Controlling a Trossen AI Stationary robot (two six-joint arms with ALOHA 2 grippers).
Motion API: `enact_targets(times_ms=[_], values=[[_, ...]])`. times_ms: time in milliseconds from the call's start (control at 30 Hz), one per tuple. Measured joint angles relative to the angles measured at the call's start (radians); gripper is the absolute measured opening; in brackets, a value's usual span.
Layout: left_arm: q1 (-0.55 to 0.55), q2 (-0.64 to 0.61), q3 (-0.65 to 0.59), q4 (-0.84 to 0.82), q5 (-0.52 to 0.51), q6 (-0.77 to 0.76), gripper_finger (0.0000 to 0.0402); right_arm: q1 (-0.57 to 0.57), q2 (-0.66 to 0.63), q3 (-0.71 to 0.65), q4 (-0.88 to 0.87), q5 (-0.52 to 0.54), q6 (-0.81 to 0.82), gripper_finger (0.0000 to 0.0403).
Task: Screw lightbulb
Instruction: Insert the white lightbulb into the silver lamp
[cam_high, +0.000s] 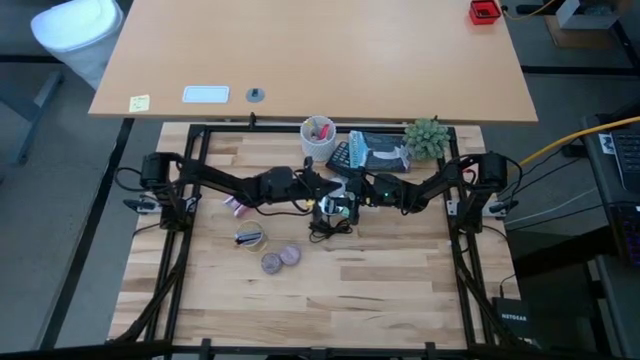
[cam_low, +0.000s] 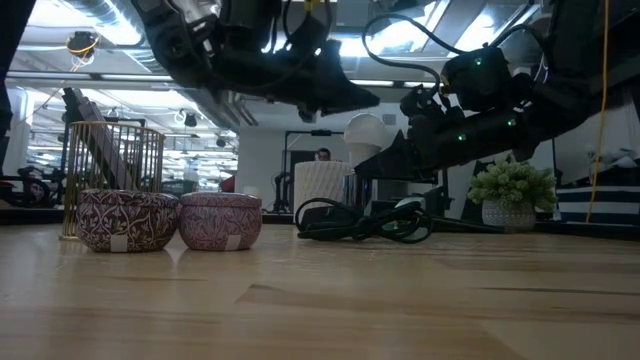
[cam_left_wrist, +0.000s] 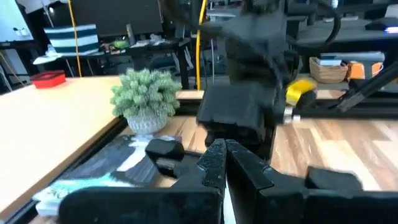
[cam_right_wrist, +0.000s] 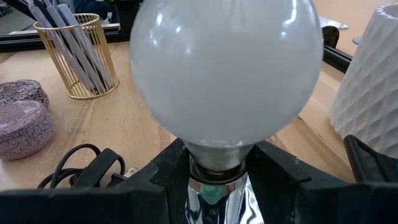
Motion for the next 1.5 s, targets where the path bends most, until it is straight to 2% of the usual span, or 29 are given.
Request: enact_targets(times_ms=[1000, 1100, 1333, 1500], values=[[0.007, 0.014, 0.004, -0.049, -0.024, -0.002, 0.0004, 0.0, 0.0, 0.001, -0.006, -0.003, 0.01, 0.0149], [0.007, 0.014, 0.004, -0.059, -0.027, -0.012, 0.0004, 0.0, 0.0, 0.001, -0.006, -0.003, 0.019, 0.0166], [0.008, 0.014, 0.003, -0.075, -0.032, -0.013, 0.0004, 0.0, 0.0, 0.002, -0.007, -0.011, 0.029, 0.0238], [0.006, 0.014, 0.003, -0.077, -0.031, -0.013, 0.0004, 0.001, 0.0, 0.002, -0.006, -0.012, 0.029, 0.0263]])
